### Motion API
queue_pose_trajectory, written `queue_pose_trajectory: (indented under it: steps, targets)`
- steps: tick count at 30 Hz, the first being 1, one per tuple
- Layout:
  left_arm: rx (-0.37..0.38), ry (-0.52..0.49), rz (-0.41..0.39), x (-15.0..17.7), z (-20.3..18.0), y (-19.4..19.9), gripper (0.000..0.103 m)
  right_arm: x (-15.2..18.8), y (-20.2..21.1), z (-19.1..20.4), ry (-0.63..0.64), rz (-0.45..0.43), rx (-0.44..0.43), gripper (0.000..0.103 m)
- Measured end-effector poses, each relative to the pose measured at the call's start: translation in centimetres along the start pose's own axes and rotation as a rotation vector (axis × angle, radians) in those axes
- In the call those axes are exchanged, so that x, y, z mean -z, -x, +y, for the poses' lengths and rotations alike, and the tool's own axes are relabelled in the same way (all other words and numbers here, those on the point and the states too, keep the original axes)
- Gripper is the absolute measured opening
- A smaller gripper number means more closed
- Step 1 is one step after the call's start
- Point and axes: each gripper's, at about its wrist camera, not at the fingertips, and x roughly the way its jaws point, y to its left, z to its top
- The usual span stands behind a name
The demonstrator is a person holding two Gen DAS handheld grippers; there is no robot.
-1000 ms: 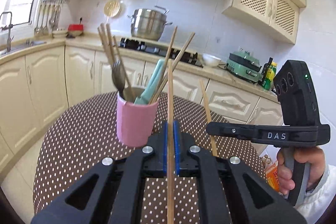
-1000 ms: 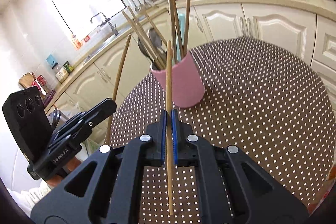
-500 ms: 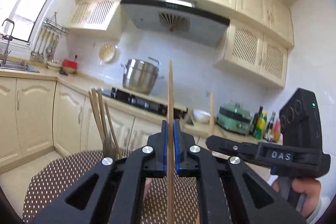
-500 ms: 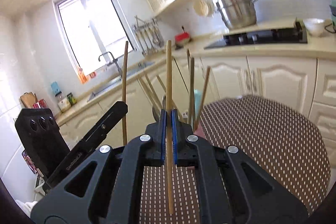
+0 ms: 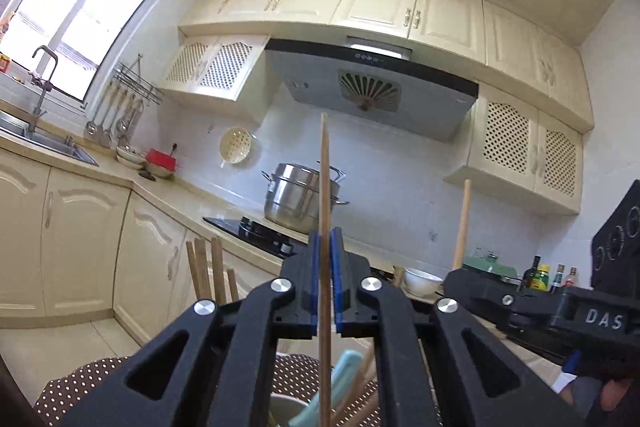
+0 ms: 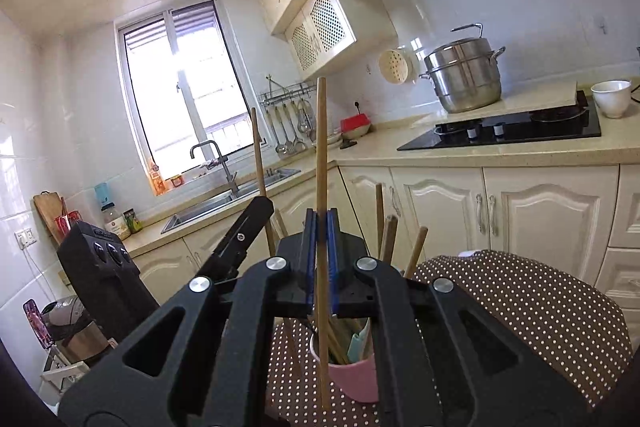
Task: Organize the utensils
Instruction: 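Lift both held chopsticks upright and carry them above the pink cup, then lower both chopsticks into the pink cup and open both grippers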
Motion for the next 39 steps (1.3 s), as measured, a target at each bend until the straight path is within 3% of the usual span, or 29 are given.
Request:
queue_pose_trajectory:
  steps: [8, 14, 24, 32, 39]
  targets:
    - [-0.050, -0.036, 0.021, 1.8, 0.8, -2.4, 0.005, -0.6, -0.9, -0.5, 0.016, -0.095, 0.019, 0.006]
    - [-0.082, -0.091, 0.015, 3.0, 0.9, -2.5, 0.005, 0.0, -2.2, -0.6, 0.025, -0.118, 0.026, 0.006]
    - [-0.094, -0.102, 0.120, 4.0, 1.3, -1.5, 0.006, 1.9, -3.2, 0.6, 0.080, -0.076, 0.053, 0.006]
    - [-0.088, -0.125, 0.188, 4.3, 1.4, 1.4, 0.005, 3.0, -3.5, 1.5, 0.097, -0.038, 0.077, 0.006]
    - [-0.102, -0.171, 0.292, 5.6, 0.9, 2.5, 0.006, 4.0, -3.5, 1.9, 0.105, -0.003, 0.110, 0.006]
